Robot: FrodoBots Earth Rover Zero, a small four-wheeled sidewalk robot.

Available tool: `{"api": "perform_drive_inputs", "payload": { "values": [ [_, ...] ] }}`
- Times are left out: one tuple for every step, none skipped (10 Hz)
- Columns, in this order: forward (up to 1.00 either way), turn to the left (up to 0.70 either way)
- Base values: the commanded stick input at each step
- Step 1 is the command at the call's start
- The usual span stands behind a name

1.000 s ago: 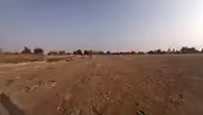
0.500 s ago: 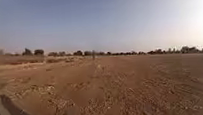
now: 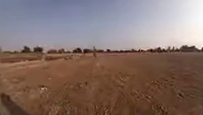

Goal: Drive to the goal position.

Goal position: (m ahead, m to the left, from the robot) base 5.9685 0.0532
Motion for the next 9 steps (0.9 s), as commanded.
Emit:
{"api": "perform_drive_inputs", "payload": {
  "values": [
    [0.50, 0.00],
    [0.50, 0.00],
    [0.50, 0.00],
    [0.50, 0.00],
    [0.50, 0.00],
    [0.50, 0.00],
    [0.50, 0.00],
    [0.50, 0.00],
    [0.50, 0.00]
  ]
}}
